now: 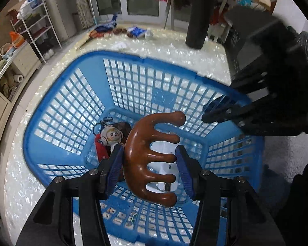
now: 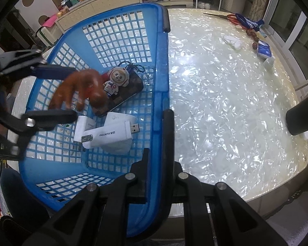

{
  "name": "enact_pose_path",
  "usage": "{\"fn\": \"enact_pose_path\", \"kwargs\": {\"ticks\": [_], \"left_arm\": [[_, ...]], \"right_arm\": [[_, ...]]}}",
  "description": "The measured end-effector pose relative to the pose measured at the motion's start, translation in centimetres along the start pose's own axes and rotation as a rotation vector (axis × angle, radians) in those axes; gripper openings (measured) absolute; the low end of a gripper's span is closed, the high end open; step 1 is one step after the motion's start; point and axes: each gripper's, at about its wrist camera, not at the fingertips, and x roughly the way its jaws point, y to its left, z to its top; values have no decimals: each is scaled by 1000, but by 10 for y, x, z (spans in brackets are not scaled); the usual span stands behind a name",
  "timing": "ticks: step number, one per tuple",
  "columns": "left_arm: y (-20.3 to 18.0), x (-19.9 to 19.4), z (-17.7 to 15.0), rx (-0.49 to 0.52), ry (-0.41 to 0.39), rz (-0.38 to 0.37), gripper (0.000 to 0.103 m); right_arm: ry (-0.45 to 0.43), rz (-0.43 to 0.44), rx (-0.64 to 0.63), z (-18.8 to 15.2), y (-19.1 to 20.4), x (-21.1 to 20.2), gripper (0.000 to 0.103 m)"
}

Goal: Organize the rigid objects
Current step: 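Lower the comb onto the USB stick and open the left tool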

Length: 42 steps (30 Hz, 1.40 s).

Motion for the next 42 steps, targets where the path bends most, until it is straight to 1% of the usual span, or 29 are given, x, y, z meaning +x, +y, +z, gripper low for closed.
{"fn": "enact_pose_path", "kwargs": {"ticks": [4, 7, 10, 15, 18, 21, 22, 25, 26, 27, 29, 31, 34, 39, 42], "left_arm": [[2, 16, 2, 11, 34, 7, 56], [0, 26, 3, 35, 68, 29, 56], [-1, 29, 6, 47, 84, 18, 56], [-4, 36, 8, 72, 129, 52, 57], [-3, 37, 9, 65, 147, 37, 58], [-4, 34, 8, 61, 150, 33, 76], [-5, 31, 8, 61, 147, 21, 85], [-7, 22, 10, 67, 132, 31, 99], [-7, 21, 10, 62, 135, 18, 103], [-8, 20, 11, 61, 140, 8, 103], [-10, 22, 11, 68, 156, 23, 103], [-11, 22, 10, 64, 164, 21, 103], [-11, 16, 11, 70, 162, 57, 103], [-7, -9, 10, 78, 139, 93, 103], [-3, -31, 10, 68, 117, 101, 103]], "right_arm": [[-2, 5, 2, 0, -2, 1, 10], [0, 8, 2, 0, -2, 2, 10], [2, 22, 4, 0, -2, 4, 10], [2, 29, 7, -1, -2, 6, 10], [2, 28, 4, 0, -2, 6, 10], [0, 27, 3, 0, -3, 7, 10], [0, 28, 4, 0, -2, 7, 10], [0, 29, 3, 0, -1, 7, 10], [0, 28, 3, 0, -1, 7, 10], [-1, 30, 4, 0, -1, 7, 10], [-1, 34, 8, 0, -2, 6, 10], [-3, 35, 8, 0, -3, 6, 10], [-4, 34, 8, 0, -3, 5, 10], [-7, 36, 13, -1, -1, 4, 10], [-8, 30, 11, -1, -2, 2, 10]]}}
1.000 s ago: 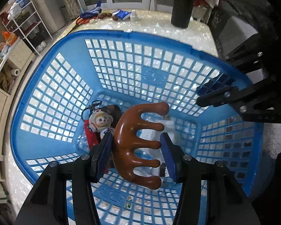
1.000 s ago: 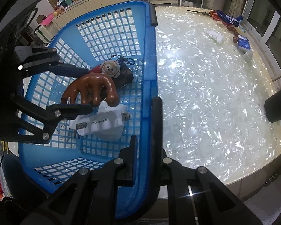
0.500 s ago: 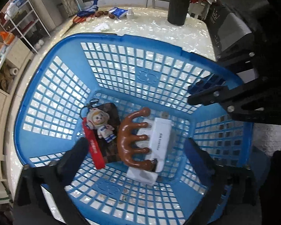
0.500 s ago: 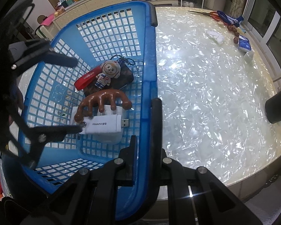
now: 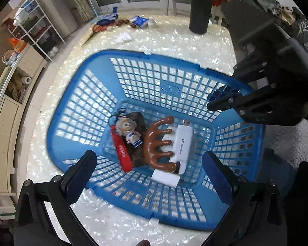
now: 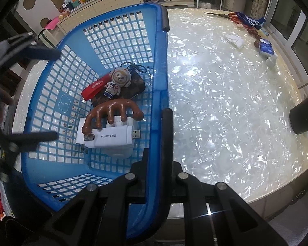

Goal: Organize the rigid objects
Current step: 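Lower the comb onto the USB stick and open the left tool, then move the left tool back to the white TV remote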

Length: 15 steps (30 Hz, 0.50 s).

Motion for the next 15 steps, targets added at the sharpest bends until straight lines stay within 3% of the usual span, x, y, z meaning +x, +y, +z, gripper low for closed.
{"fn": "enact_pose_path", "kwargs": {"ticks": [7, 15], "left_arm": [[21, -43, -26, -61, -22, 45, 103], [49, -60, -89, -254, 2, 82, 103]], "right_arm": [[5, -8, -9, -1, 2, -1, 10], [14, -36, -28, 0, 6, -1, 10]]}}
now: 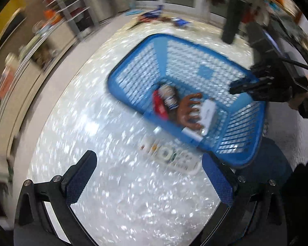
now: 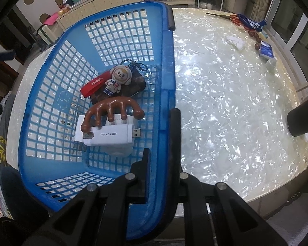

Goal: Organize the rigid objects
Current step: 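Move the left tool back to the white TV remote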

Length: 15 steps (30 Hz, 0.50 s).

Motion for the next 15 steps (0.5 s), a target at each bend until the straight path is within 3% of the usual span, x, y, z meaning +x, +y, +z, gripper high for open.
{"fn": "enact_pose_path", "kwargs": {"ticks": [4, 9, 15], "left_arm": [[25, 11, -32, -184, 11, 10, 103], [29, 40, -54, -357, 17, -3, 103], [22, 85, -70, -550, 19, -90, 103]], "right_arm": [[4, -14, -10, 1, 3, 1, 11], [3, -18, -12, 1, 3, 4, 11], [16, -33, -25, 5, 5, 12, 11]]}}
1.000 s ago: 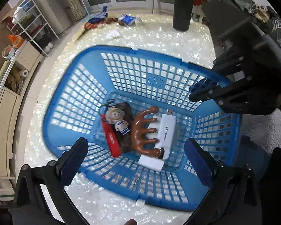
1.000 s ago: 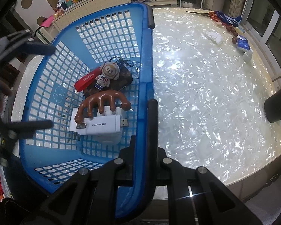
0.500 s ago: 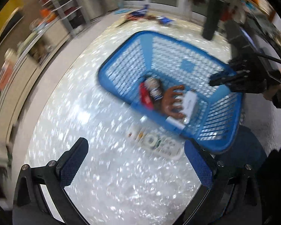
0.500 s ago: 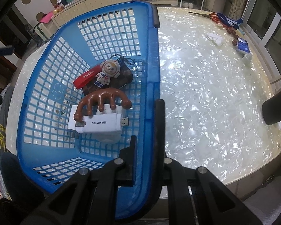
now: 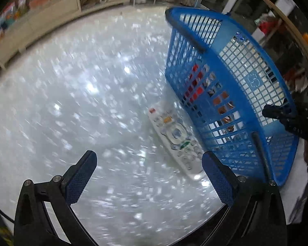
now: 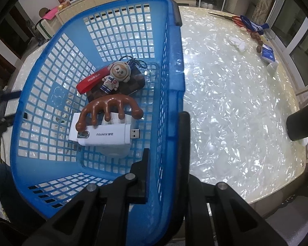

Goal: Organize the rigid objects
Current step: 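Move the left tool back to the white TV remote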

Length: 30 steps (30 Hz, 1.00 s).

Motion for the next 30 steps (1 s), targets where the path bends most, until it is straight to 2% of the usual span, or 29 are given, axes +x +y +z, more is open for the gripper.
{"fn": "enact_pose_path", "kwargs": {"ticks": [2, 5, 11, 13, 22, 25, 30], "left_arm": [[2, 13, -5, -59, -10, 2, 103], [-1, 24, -9, -115, -30, -62, 102], [-6, 42, -9, -148, -19, -79, 102], [-12, 50, -7, -148, 5, -78, 102], [-27, 73, 2, -190, 32, -158, 103], [-32, 81, 4, -189, 34, -73, 103], [-35, 89, 15, -190, 47, -30, 103]], "right_arm": [[1, 3, 4, 1, -1, 2, 12], [6, 3, 6, 1, -2, 6, 11], [5, -7, 20, 1, -6, 7, 9], [0, -6, 26, 1, -9, 6, 9], [-5, -12, 56, 2, -26, 5, 9], [-7, -9, 64, 1, -29, 4, 9], [-9, -3, 66, -1, -22, 2, 9]]}}
